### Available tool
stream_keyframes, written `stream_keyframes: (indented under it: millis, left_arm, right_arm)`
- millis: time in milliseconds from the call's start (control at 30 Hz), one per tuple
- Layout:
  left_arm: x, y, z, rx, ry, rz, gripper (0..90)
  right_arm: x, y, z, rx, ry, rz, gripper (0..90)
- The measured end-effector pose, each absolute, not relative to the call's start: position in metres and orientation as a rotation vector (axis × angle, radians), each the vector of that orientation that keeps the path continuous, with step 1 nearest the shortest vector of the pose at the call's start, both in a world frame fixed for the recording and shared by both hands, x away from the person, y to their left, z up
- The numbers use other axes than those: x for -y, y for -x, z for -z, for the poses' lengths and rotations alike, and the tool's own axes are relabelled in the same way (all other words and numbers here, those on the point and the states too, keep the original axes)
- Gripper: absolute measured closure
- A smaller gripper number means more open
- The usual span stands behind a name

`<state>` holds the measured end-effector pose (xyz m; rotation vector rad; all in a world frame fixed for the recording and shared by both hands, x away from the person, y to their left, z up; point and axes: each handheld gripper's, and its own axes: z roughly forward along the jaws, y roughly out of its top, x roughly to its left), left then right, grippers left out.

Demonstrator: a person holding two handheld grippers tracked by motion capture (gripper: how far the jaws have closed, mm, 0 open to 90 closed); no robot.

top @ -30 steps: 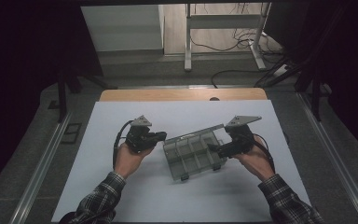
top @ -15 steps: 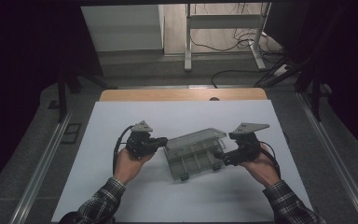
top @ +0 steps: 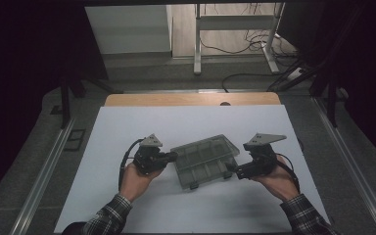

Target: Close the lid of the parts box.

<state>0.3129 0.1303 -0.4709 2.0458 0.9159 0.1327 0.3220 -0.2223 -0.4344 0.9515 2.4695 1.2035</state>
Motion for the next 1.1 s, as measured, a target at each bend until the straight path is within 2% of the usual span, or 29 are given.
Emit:
stream_keyframes:
  millis: [167, 300, 467, 833, 967, 1100]
  left_arm:
    - [-0.128, -0.307, 0.473, -0.915, -2.051, -0.121, 85.6]
    - [-0.123, -0.303, 0.476, -0.907, -2.069, -0.116, 85.6]
    - [-0.117, -0.298, 0.481, -0.897, -2.109, -0.117, 85.5]
    - [-0.106, -0.291, 0.488, -0.882, -2.165, -0.124, 85.2]
    - [-0.103, -0.29, 0.49, -0.885, -2.164, -0.12, 85.2]
    - [-0.1, -0.288, 0.492, -0.88, -2.183, -0.134, 85.2]
  right_arm:
    - [0.224, -0.319, 0.432, -2.459, -0.976, -1.208, 2.3]
    - [0.225, -0.316, 0.43, -2.443, -0.974, -1.188, 10.8]
    - [0.228, -0.314, 0.429, -2.423, -0.964, -1.161, 28.6]
    - [0.227, -0.319, 0.444, -2.532, -0.964, -1.099, 74.7]
    - [0.226, -0.322, 0.455, -2.575, -0.976, -1.07, 84.4]
    - [0.221, -0.323, 0.462, -2.601, -0.946, -1.019, 89.1]
